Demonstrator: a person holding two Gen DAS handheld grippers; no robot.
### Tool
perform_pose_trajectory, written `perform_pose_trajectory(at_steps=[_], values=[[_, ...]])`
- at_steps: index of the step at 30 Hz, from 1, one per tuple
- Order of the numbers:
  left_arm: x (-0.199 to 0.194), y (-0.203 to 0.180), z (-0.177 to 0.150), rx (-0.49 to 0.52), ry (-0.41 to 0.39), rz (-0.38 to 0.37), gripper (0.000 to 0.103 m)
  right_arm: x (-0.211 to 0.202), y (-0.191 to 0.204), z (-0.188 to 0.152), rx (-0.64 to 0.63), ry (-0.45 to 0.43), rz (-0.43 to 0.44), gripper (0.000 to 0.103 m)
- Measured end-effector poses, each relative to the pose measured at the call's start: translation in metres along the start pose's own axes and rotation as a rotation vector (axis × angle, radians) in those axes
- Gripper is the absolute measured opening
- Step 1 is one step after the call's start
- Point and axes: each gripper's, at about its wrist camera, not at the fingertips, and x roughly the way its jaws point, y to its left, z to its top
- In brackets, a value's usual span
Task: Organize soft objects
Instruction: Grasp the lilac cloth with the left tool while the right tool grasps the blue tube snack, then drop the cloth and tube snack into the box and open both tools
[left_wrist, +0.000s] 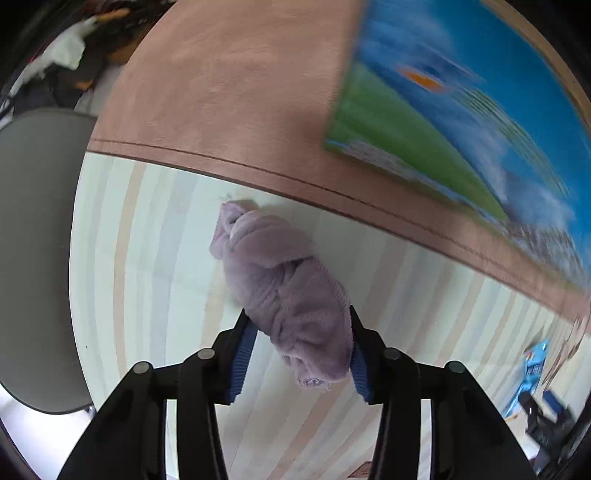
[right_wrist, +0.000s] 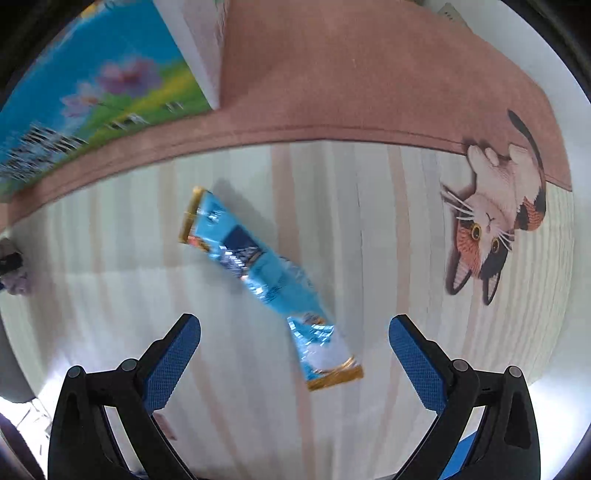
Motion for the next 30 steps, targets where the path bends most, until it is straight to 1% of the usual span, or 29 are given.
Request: perform_pose_trajectory(at_steps=[3,4,5,6,8,9,10,11,12,13,15,16,17,19,20,21,22,23,24,25,26,27,28,29,30], values=[[0.0,-0.019,-0.021,0.073,-0.006,0.019,0.042,0.02,0.002,0.002,-0.061,0.029,-0.045,0.103],[0.001,-0.025,-0.029,0.096,-0.007,0.027,0.042,0.024,0.004,0.001,-0.081,0.027,-0.048,0.095],[0.001,-0.031,-0.038,0.117,-0.008,0.029,0.042,0.027,0.005,-0.001,-0.091,0.023,-0.046,0.083],[0.003,-0.038,-0.048,0.143,-0.001,0.022,0.042,0.028,0.006,-0.003,-0.094,0.02,-0.033,0.08],[0.008,-0.048,-0.063,0.171,0.017,0.01,0.042,0.027,0.007,-0.007,-0.074,0.025,0.032,0.05],[0.011,-0.053,-0.069,0.182,0.022,0.006,0.042,0.028,0.007,-0.01,-0.058,0.041,0.048,0.043],[0.013,-0.056,-0.073,0.194,0.025,0.005,0.044,0.028,0.008,-0.013,-0.044,0.049,0.071,0.031],[0.017,-0.059,-0.076,0.202,0.033,0.007,0.046,0.029,0.009,-0.016,-0.025,0.061,0.123,0.029],[0.019,-0.059,-0.077,0.195,0.036,0.002,0.046,0.031,0.009,-0.019,-0.01,0.076,0.156,0.029],[0.021,-0.056,-0.077,0.181,0.036,-0.018,0.048,0.033,0.01,-0.022,0.011,0.1,0.204,0.029],[0.026,-0.047,-0.075,0.139,0.061,-0.082,0.049,0.035,0.01,-0.025,0.034,0.117,0.26,0.03],[0.025,-0.042,-0.074,0.118,0.065,-0.124,0.053,0.036,0.01,-0.025,0.041,0.12,0.263,0.031],[0.026,-0.038,-0.073,0.103,0.069,-0.15,0.055,0.036,0.009,-0.025,0.044,0.121,0.25,0.036],[0.028,-0.032,-0.072,0.076,0.083,-0.179,0.056,0.038,0.008,-0.024,0.045,0.108,0.225,0.042],[0.028,-0.031,-0.072,0.067,0.086,-0.195,0.057,0.036,0.01,-0.022,0.042,0.102,0.218,0.043],[0.029,-0.03,-0.073,0.063,0.091,-0.196,0.057,0.038,0.01,-0.021,0.035,0.098,0.212,0.044],[0.03,-0.031,-0.072,0.07,0.093,-0.188,0.057,0.036,0.014,-0.021,0.018,0.075,0.198,0.046],[0.031,-0.033,-0.072,0.081,0.092,-0.173,0.057,0.035,0.015,-0.018,-0.002,0.055,0.176,0.046],[0.029,-0.036,-0.062,0.091,0.08,-0.15,0.057,0.032,0.021,-0.017,-0.024,0.036,0.145,0.046],[0.029,-0.041,-0.063,0.098,0.068,-0.132,0.055,0.03,0.029,-0.019,-0.04,0.023,0.116,0.046],[0.029,-0.046,-0.063,0.102,0.056,-0.118,0.046,0.027,0.035,-0.02,-0.047,0.014,0.098,0.046],[0.028,-0.052,-0.064,0.11,0.037,-0.091,0.041,0.026,0.039,-0.021,-0.053,-0.001,0.084,0.045],[0.027,-0.057,-0.066,0.122,0.026,-0.074,0.04,0.025,0.043,-0.021,-0.057,-0.021,0.082,0.04],[0.027,-0.067,-0.066,0.132,0.018,-0.06,0.038,0.024,0.049,-0.022,-0.056,-0.033,0.082,0.026],[0.024,-0.076,-0.07,0.155,0.0,-0.034,0.037,0.022,0.053,-0.022,-0.056,-0.035,0.081,0.024]])
